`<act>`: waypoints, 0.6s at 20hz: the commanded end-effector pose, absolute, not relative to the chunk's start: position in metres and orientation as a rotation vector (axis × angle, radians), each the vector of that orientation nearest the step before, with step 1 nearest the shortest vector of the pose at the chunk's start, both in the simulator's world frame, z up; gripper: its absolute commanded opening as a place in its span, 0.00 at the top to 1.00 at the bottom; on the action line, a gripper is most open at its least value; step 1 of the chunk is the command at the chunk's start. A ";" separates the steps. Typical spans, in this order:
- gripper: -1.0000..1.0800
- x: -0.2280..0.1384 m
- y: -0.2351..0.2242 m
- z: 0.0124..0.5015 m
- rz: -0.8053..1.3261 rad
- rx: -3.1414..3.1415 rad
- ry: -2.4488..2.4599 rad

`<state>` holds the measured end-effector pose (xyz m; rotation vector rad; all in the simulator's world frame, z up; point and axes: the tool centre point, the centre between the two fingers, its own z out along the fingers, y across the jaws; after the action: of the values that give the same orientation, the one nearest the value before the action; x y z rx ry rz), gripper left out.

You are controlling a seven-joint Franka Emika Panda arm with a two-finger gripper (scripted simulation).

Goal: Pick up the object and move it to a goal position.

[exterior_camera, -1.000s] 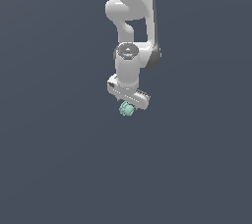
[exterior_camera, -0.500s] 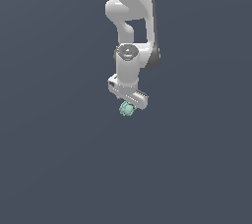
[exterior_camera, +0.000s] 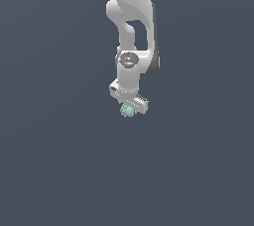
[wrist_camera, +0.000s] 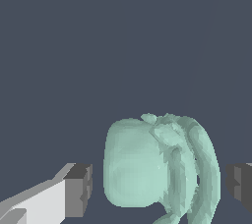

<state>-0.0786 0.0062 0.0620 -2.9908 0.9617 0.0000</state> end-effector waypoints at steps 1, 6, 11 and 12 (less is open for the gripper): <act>0.04 -0.079 0.006 0.051 0.000 -2.990 0.963; 0.04 -0.079 0.006 0.041 0.000 -2.990 0.964; 1.00 -0.078 0.006 0.040 0.000 -2.990 0.964; 1.00 -0.078 0.006 0.040 0.000 -2.990 0.964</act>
<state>-0.0782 0.0069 0.0413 -2.9898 0.9629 -0.0013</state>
